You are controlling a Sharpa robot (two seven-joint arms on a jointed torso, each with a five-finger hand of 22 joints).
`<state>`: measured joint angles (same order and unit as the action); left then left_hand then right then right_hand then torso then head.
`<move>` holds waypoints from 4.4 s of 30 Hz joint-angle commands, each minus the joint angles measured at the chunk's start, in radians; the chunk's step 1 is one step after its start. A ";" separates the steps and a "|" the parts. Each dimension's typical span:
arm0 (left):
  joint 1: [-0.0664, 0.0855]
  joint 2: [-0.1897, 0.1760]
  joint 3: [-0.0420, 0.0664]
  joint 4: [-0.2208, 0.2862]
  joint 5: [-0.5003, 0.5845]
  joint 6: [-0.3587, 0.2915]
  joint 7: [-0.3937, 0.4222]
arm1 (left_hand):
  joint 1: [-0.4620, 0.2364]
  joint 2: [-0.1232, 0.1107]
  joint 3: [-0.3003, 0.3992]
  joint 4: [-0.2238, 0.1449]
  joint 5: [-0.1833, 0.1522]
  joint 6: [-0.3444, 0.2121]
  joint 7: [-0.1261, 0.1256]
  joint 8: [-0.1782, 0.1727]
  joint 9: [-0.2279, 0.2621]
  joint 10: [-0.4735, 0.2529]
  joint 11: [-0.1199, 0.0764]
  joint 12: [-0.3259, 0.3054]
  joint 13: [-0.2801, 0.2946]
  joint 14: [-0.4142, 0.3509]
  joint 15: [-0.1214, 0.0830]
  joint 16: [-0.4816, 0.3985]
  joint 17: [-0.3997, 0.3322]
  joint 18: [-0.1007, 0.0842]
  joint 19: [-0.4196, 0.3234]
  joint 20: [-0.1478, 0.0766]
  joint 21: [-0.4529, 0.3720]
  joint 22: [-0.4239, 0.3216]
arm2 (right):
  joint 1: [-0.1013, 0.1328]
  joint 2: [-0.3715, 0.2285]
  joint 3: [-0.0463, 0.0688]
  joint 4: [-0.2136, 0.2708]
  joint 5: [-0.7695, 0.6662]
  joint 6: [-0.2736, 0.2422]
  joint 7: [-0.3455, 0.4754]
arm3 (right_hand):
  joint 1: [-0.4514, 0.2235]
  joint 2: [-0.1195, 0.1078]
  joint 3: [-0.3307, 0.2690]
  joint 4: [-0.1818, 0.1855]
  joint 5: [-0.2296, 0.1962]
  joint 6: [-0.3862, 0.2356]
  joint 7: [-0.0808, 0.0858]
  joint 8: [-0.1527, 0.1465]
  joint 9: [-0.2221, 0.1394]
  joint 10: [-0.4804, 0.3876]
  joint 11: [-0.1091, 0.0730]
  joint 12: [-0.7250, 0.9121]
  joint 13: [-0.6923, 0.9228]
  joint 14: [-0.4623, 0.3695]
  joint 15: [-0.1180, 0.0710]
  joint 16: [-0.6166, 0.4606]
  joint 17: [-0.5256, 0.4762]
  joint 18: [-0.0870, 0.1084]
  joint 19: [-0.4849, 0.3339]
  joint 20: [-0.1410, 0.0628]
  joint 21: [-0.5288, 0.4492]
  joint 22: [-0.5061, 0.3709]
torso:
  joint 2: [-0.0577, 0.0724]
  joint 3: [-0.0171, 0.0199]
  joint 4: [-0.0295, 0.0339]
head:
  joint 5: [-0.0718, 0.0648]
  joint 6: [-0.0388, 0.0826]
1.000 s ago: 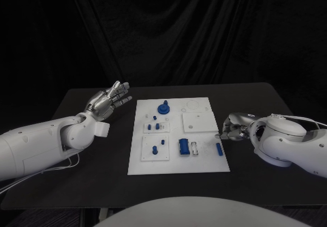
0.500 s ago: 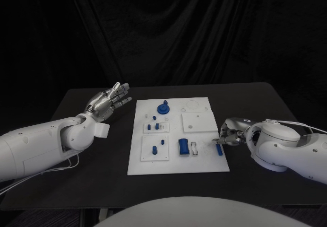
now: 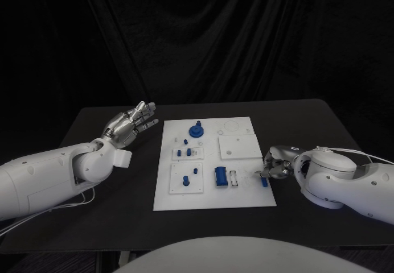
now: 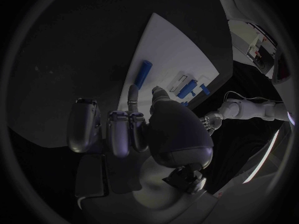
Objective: Assemble the parts on the task board
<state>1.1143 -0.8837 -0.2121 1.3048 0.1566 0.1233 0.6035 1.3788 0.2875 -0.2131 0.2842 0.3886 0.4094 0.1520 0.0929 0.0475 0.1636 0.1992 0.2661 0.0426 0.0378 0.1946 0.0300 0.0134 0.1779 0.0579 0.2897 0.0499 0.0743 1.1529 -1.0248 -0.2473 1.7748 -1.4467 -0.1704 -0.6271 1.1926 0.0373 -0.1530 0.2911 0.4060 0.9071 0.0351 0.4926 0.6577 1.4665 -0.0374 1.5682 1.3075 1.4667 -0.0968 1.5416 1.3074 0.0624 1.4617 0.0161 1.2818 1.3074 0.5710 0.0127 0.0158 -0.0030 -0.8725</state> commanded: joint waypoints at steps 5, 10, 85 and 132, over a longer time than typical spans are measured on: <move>-0.005 0.003 0.001 -0.001 -0.002 0.013 -0.002 | 0.019 0.001 0.011 -0.003 0.013 -0.001 0.052 0.004 0.001 0.003 0.004 0.002 0.001 -0.002 0.003 0.000 -0.001 -0.013 0.001 0.002 0.001 -0.001 | -0.011 0.002 0.000 -0.002 -0.001 0.027 -0.028 | 0.020 0.003 0.000 -0.008 0.019 0.010 0.007 -0.015 -0.008 0.104 0.009 0.003 0.263 0.088 0.008 -0.004 0.179 0.001 0.006 0.005 -0.007 0.179 | -0.001 0.0005 0.0002 | 0.000 0.000; -0.007 0.004 0.001 -0.002 -0.002 0.016 -0.006 | 0.029 -0.001 0.016 -0.007 0.022 -0.001 0.052 0.004 0.001 0.003 0.004 0.001 0.001 -0.002 0.004 0.000 -0.001 -0.014 0.001 0.003 0.001 -0.001 | -0.022 0.009 0.000 -0.006 -0.001 0.033 -0.021 | 0.045 0.000 0.008 -0.014 0.048 0.018 0.006 -0.024 -0.013 0.104 0.008 0.003 0.263 0.087 0.007 -0.005 0.176 0.002 0.005 0.006 -0.009 0.179 | -0.001 0.0007 -0.0005 | 0.000 0.000; -0.020 0.013 0.001 -0.008 -0.002 0.032 -0.026 | 0.068 -0.004 0.041 -0.028 0.066 -0.008 0.050 0.003 0.000 0.006 0.007 0.000 0.002 -0.002 0.008 0.002 0.000 -0.018 0.002 0.003 0.002 -0.003 | 0.005 0.129 0.001 -0.048 0.549 -0.109 0.090 | 0.051 -0.144 0.539 -0.143 0.128 -0.008 0.022 -0.054 -0.008 0.104 0.020 0.003 0.263 0.084 0.017 -0.011 0.159 0.001 0.005 0.014 -0.002 0.180 | 0.000 0.0004 -0.0001 | 0.016 0.000; -0.028 0.014 0.001 -0.013 -0.002 0.053 -0.035 | 0.081 -0.015 0.040 -0.050 0.089 -0.008 0.051 0.003 0.001 0.006 0.007 -0.002 0.002 -0.001 0.009 0.003 0.000 -0.020 0.004 0.003 0.003 -0.002 | -0.002 0.150 0.001 -0.080 0.521 -0.094 0.082 | -0.139 -0.104 0.347 -0.007 -0.131 -0.008 0.031 -0.085 -0.042 0.104 0.030 0.003 0.263 0.078 0.025 -0.022 0.129 0.010 -0.011 0.023 -0.044 0.168 | 0.000 0.0009 -0.0006 | 0.026 0.000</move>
<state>1.0881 -0.8703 -0.2121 1.2905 0.1548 0.1610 0.5613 1.4525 0.2743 -0.1733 0.2382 0.4739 0.4056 0.1557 0.0928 0.0471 0.1662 0.2019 0.2661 0.0433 0.0342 0.1983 0.0300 0.0131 0.1778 0.0578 0.2897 0.0498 0.0730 1.1532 -0.8716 -0.2470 1.6913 -0.9190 -0.2408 -0.5505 1.0642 -0.0671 0.1967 0.2832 0.2810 0.9002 0.0600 0.4132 0.6176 1.4665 -0.0123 1.5714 1.3078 1.4642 -0.0774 1.5252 1.3074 0.0623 1.4543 0.0375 1.2417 1.3073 0.5705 0.0136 0.0151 0.0226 -0.8725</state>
